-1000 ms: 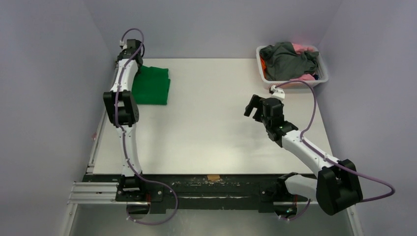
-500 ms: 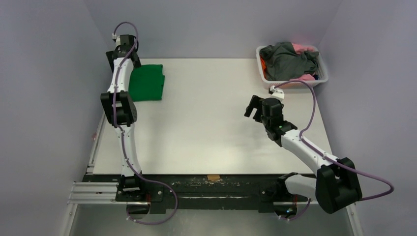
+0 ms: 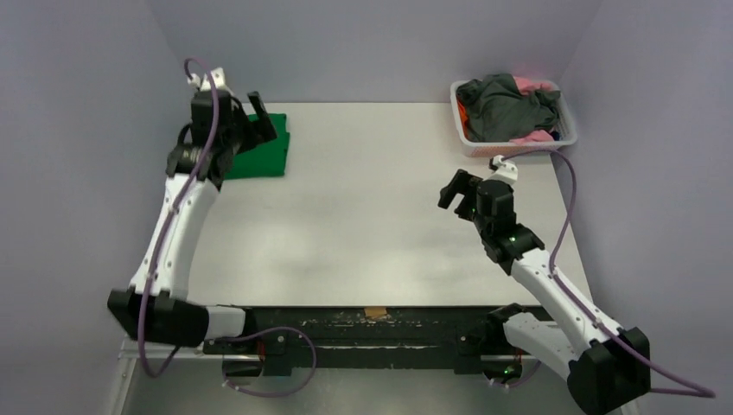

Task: Fold and stack the t-shirts
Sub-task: Reset both arms

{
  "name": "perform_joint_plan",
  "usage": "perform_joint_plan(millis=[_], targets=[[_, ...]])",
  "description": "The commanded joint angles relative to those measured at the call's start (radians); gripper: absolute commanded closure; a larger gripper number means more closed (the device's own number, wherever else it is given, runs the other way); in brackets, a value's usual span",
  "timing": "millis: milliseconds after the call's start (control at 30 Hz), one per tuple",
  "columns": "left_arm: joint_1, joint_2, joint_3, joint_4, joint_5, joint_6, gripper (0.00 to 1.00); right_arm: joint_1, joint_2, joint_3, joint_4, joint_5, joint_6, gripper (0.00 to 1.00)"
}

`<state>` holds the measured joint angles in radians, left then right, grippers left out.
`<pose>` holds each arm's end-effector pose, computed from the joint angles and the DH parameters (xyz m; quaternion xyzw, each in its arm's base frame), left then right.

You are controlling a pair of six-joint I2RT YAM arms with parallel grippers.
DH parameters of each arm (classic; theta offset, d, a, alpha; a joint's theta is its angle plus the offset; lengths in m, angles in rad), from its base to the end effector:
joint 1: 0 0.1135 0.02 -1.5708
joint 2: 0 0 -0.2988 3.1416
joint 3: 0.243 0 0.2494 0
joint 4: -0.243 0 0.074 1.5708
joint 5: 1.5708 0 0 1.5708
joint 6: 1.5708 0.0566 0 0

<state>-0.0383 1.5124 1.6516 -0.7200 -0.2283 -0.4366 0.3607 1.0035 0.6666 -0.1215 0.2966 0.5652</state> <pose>0.3422 -0.0003 0.4340 -0.2260 0.8463 -0.0136 0.4823 0.2142 0.0631 0.2854 0.1633 0.8276 0.1209 0.5232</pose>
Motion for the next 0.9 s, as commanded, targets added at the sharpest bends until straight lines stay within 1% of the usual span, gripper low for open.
perform_joint_plan(millis=[0,100,167,233,300,433,533,667,733,867], targets=[[-0.158,-0.297,-0.457,0.212,0.266,-0.097,0.0,-0.003,-0.151,-0.039,-0.112,-0.005,0.042,0.03],[-0.321,-0.47,-0.731,0.238,0.22,-0.139,0.0,-0.003,-0.247,-0.064,-0.211,0.022,0.072,0.03],[-0.398,-0.576,-0.864,0.239,0.215,-0.159,0.0,-0.003,-0.304,-0.075,-0.278,0.04,0.09,0.03],[-0.441,-0.672,-0.961,0.196,0.191,-0.215,0.0,-0.004,-0.363,-0.087,-0.346,0.066,0.113,0.04],[-0.442,-0.781,-1.027,0.174,0.175,-0.241,0.0,-0.003,-0.419,-0.111,-0.382,0.089,0.124,0.04],[-0.444,-0.899,-1.042,0.075,0.078,-0.242,0.0,-0.003,-0.522,-0.155,-0.436,0.144,0.136,0.04],[-0.443,-0.936,-1.053,0.066,0.062,-0.244,0.0,-0.003,-0.563,-0.163,-0.454,0.166,0.15,0.04],[-0.444,-0.956,-1.049,0.025,0.004,-0.253,0.0,-0.003,-0.574,-0.167,-0.453,0.167,0.144,0.04],[-0.444,-0.963,-1.044,0.006,-0.028,-0.261,0.0,-0.003,-0.57,-0.168,-0.456,0.173,0.145,0.06],[-0.444,-0.985,-1.041,-0.01,-0.05,-0.263,0.0,-0.003,-0.571,-0.165,-0.453,0.18,0.135,0.05]])
